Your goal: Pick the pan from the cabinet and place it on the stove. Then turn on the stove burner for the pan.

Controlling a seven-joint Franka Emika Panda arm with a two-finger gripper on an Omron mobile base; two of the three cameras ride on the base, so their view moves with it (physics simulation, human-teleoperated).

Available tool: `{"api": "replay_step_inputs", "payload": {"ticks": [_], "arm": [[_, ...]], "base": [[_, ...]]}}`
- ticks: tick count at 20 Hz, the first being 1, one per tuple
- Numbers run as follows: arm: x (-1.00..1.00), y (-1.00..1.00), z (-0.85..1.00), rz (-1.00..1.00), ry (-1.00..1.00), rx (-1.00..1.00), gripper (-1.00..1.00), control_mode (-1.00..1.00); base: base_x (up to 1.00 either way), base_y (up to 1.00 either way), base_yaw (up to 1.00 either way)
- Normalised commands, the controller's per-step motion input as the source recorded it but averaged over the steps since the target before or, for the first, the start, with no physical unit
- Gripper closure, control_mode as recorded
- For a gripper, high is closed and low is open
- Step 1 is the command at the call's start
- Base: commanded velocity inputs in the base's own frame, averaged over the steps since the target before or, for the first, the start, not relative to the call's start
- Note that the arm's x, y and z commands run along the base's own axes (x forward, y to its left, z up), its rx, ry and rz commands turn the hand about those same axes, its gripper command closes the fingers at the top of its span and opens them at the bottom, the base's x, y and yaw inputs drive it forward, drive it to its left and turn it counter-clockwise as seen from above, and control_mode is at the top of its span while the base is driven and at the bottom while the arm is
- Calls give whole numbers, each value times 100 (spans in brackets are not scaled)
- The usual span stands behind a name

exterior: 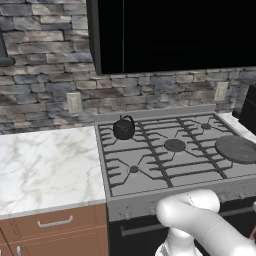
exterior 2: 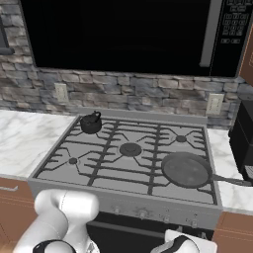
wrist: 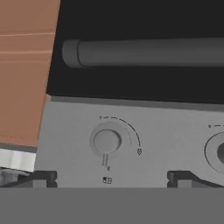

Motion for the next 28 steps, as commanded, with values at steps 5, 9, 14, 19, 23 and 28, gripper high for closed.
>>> {"api": "replay_step_inputs", "payload": {"ticks": [5,9,14,19,23,28], "arm": [[6,-1,-22,0,0,0,-100,-100],[10,-4,-14,0,0,0,-100,-100],[6,-1,-4,0,0,1,-100,-100],[0,-17,0,0,-4,5,-100,-100],[0,-14,0,0,-4,3,-100,-100],[0,-15,0,0,-4,3,-100,-100]], "base": [[0,0,0],[0,0,0],[0,0,0],[0,0,0],[0,0,0],[0,0,0]]}}
